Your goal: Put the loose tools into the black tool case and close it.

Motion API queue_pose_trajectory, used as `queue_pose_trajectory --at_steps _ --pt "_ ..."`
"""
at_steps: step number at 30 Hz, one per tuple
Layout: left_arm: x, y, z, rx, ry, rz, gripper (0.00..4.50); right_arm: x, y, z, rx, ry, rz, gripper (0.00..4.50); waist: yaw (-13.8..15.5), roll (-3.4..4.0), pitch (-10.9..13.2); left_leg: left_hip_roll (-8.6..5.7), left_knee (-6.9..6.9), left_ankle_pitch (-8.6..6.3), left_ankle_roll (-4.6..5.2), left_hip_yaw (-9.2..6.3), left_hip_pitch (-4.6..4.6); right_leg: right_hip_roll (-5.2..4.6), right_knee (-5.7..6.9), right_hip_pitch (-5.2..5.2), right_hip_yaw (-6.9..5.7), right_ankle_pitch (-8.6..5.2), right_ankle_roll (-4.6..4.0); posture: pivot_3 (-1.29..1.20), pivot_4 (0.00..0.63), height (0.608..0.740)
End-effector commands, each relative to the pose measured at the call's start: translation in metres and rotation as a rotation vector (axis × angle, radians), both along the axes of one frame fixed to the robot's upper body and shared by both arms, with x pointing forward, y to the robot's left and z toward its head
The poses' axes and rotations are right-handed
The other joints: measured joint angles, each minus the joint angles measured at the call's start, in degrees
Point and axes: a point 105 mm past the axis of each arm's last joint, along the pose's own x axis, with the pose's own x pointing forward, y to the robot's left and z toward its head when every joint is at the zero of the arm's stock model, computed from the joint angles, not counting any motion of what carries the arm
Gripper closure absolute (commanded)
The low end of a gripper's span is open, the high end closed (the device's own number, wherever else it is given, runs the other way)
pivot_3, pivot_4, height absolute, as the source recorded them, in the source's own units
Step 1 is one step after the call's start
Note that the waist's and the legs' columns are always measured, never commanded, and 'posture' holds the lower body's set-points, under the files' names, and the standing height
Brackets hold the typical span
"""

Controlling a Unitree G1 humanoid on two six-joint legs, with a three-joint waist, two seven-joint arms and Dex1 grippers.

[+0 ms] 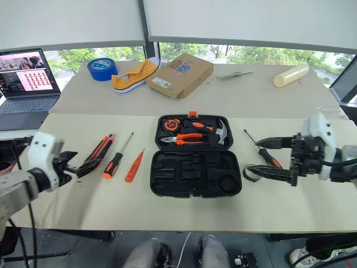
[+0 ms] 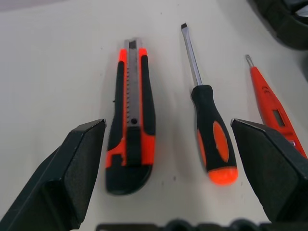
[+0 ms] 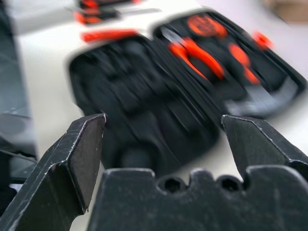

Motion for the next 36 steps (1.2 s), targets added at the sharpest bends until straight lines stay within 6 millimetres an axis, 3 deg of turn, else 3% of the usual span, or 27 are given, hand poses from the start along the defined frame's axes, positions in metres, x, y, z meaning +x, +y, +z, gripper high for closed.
queue_pose_trajectory --at_steps 1,10,13,17,19,21,22,26,30,33,36 --pt "0.006 -0.015 -0.002 0.006 0.031 -0.013 0.01 -0.006 0.026 0.009 0.015 -0.064 0.073 0.01 0.13 -0.05 0.02 0.00 0.00 0.00 0.00 0.00 0.00 0.01 -0.01 0.00 0.00 0.00 0.00 0.00 0.150 0.731" --pt "0.019 -0.023 -0.028 0.058 0.103 0.005 0.01 -0.003 0.049 0.003 0.047 -0.077 0.119 0.01 0.23 -0.09 0.03 -0.06 0.05 0.03 -0.01 0.05 0.03 0.07 0.00 0.01 0.03 -0.01 0.01 0.00 0.150 0.731" --pt "0.020 -0.029 -0.036 0.048 0.129 -0.023 0.69 -0.002 0.051 0.002 0.052 -0.079 0.116 0.00 0.29 -0.09 0.03 -0.08 0.08 0.03 -0.01 0.05 0.03 0.05 0.00 0.01 0.03 -0.01 0.02 0.00 0.150 0.731" --pt "0.012 -0.028 -0.057 0.066 0.195 -0.040 2.35 0.000 0.053 0.003 0.063 -0.088 0.112 0.00 0.34 -0.08 0.03 -0.08 0.08 0.03 -0.01 0.05 0.04 0.02 0.00 0.01 0.03 -0.01 0.01 0.00 0.150 0.731" --pt "0.011 -0.024 -0.058 0.078 0.194 -0.029 3.02 0.000 0.054 0.004 0.067 -0.090 0.112 0.00 0.36 -0.07 0.02 -0.08 0.08 0.03 -0.01 0.05 0.07 0.01 0.01 0.03 0.04 -0.01 0.02 0.00 0.150 0.731" --pt "0.015 -0.024 -0.050 0.058 0.162 -0.025 3.51 0.000 0.054 0.005 0.073 -0.089 0.105 0.00 0.39 -0.08 0.02 -0.07 0.08 0.03 -0.01 0.05 0.09 -0.01 0.02 0.05 0.05 -0.01 0.01 0.00 0.150 0.731" --pt "0.023 -0.026 -0.037 0.037 0.115 -0.034 3.61 0.000 0.052 0.005 0.072 -0.089 0.095 0.00 0.40 -0.08 0.02 -0.07 0.08 0.03 -0.01 0.05 0.10 0.00 0.02 0.05 0.05 -0.01 0.01 0.00 0.150 0.731" --pt "0.044 -0.041 0.014 0.003 -0.057 -0.118 3.60 0.001 0.046 0.004 0.060 -0.084 0.066 0.00 1.11 -0.21 0.10 -0.07 0.19 0.03 -0.01 0.01 0.03 0.00 0.05 0.05 -0.02 -0.01 0.01 0.00 0.150 0.731" --pt "0.052 -0.079 0.059 0.088 -0.218 -0.408 3.60 0.001 0.038 0.000 0.067 -0.064 0.024 0.00 1.09 -0.26 0.13 -0.10 0.32 0.02 0.00 -0.03 -0.13 0.01 0.02 0.03 -0.16 0.00 0.01 0.00 0.150 0.731" --pt "0.052 -0.112 0.070 0.162 -0.271 -0.659 3.60 0.006 0.025 -0.005 0.061 -0.057 -0.047 0.00 1.01 -0.25 0.12 -0.14 0.30 0.03 0.00 0.01 -0.11 0.16 0.01 0.04 -0.22 0.00 0.02 0.00 0.150 0.731" --pt "0.044 -0.151 0.056 0.275 -0.260 -0.973 3.60 0.011 0.001 -0.014 0.048 -0.055 -0.170 0.00 1.39 -0.25 0.12 -0.16 0.37 0.03 0.00 0.04 -0.14 0.36 0.00 0.12 -0.51 0.00 0.02 0.00 0.150 0.731"
